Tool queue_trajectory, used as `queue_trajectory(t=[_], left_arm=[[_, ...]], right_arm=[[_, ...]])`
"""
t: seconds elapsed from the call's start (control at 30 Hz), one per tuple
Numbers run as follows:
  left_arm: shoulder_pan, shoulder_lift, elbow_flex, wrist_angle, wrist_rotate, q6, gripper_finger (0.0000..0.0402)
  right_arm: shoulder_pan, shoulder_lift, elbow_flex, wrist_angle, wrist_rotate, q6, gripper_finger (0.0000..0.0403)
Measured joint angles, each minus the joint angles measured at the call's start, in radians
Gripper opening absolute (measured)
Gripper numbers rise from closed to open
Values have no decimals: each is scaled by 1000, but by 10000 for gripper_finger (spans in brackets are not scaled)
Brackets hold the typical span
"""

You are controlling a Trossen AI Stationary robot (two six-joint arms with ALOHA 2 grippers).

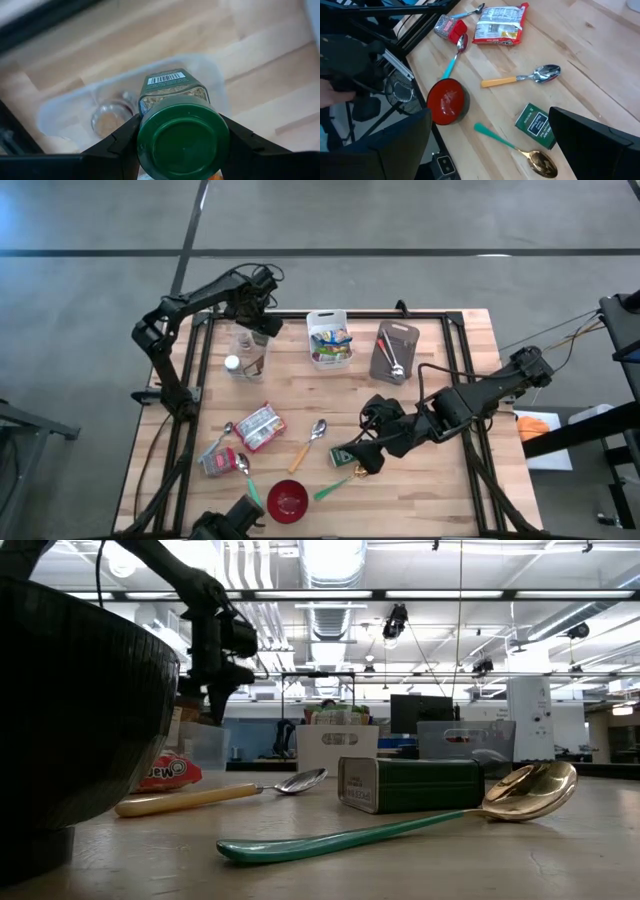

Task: Pick & Place Food Item
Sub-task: Put the green seasoning bottle into the transparent bin, then put the red noodle pack into the white bin

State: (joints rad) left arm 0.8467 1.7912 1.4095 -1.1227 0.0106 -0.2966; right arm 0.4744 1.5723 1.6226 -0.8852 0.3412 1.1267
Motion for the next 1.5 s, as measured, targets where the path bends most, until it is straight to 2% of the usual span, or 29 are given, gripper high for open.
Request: queue_trajectory(t=[0.23, 0.7, 0.77, 0.93, 1.0, 1.07, 1.27, 1.5], left_arm=[[0, -8, -92, 59, 24, -26, 192], [0, -19, -98, 69, 24, -67, 192], [0, -19, -99, 68, 25, -71, 222], [0, -17, -102, 57, 28, -101, 353], [0, -18, -102, 48, 28, -105, 381], [0, -18, -102, 42, 32, -106, 392], [0, -42, -102, -3, 59, -106, 367], [-1, -179, -100, -26, 71, -71, 339]], right_arm=[[0, 0, 0, 0, 0, -6, 398], [6, 0, 0, -1, 0, -8, 398], [6, 0, 0, -1, 0, -9, 398], [6, 0, 0, -1, 0, -13, 398], [6, 0, 0, -1, 0, -17, 398], [6, 0, 0, -1, 0, -20, 398], [7, 0, 0, -1, 0, -27, 398], [13, 0, 0, -1, -1, -55, 398]])
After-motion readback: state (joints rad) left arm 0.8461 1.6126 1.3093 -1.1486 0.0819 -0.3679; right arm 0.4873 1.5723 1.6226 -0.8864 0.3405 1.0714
